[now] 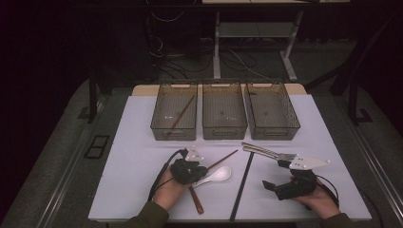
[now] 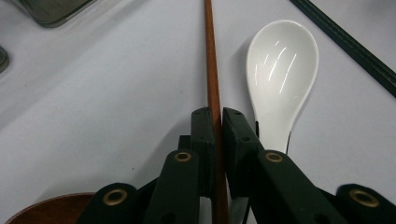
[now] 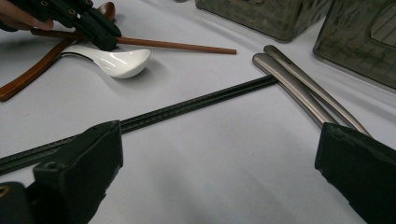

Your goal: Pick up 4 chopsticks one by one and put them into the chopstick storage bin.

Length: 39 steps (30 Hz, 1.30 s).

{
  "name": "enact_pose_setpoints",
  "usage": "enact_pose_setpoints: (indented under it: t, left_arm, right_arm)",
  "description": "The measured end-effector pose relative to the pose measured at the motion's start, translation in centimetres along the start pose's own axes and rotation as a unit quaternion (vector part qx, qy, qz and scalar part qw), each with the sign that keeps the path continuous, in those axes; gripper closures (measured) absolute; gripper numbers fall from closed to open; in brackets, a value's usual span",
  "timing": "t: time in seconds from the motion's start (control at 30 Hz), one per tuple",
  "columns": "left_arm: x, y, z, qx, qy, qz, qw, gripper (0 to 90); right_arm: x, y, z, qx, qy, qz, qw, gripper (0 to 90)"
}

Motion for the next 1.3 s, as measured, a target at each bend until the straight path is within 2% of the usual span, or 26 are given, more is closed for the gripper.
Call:
enact_pose_setpoints:
  t: [0.07,0.23,0.5,0.73,0.83,1.07,1.17,1.3]
  left_arm:
    - [0.0,0.0,0.0,0.0,0.0,0.0,1.0,82.2]
    - [0.0,0.0,0.1,0.001,0.001,-0.001,1.0,82.3]
    - [0.0,0.0,0.3,0.006,0.004,0.0,1.0,82.4]
    - [0.0,0.1,0.5,0.008,0.012,-0.006,0.9999,82.7]
    - [-0.2,0.3,0.6,0.01,0.008,-0.007,0.9999,82.7]
    - [-0.7,1.1,0.9,0.028,0.006,-0.029,0.9992,82.8]
    - [-0.9,1.4,1.1,0.036,0.008,-0.036,0.9986,82.8]
    - [-1.0,1.7,1.3,0.043,0.004,-0.039,0.9983,82.8]
  right_arm:
    - [0.1,0.0,0.1,0.0,-0.004,0.0,1.0,0.9]
    - [0.2,-0.1,0.4,-0.012,0.006,-0.009,0.9999,0.8]
    - [-0.1,0.0,0.5,-0.001,-0.001,-0.046,0.9989,0.9]
    - [0.0,0.0,0.6,-0.004,-0.001,-0.048,0.9988,0.8]
    - [0.0,0.1,0.6,-0.005,-0.003,-0.052,0.9986,0.9]
    - [0.2,0.4,0.6,-0.005,-0.01,-0.054,0.9985,0.9]
    - [0.2,0.5,0.5,-0.005,-0.015,-0.063,0.9979,0.9]
    - [0.1,0.5,0.5,-0.009,-0.018,-0.067,0.9976,0.9]
Point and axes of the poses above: each handheld gripper's, and its own axes: y roughly backward along the jaws, x roughly out of its underside, z roughly to its left, the point moved 1 cm from there along -y, roughly forward along the jaws
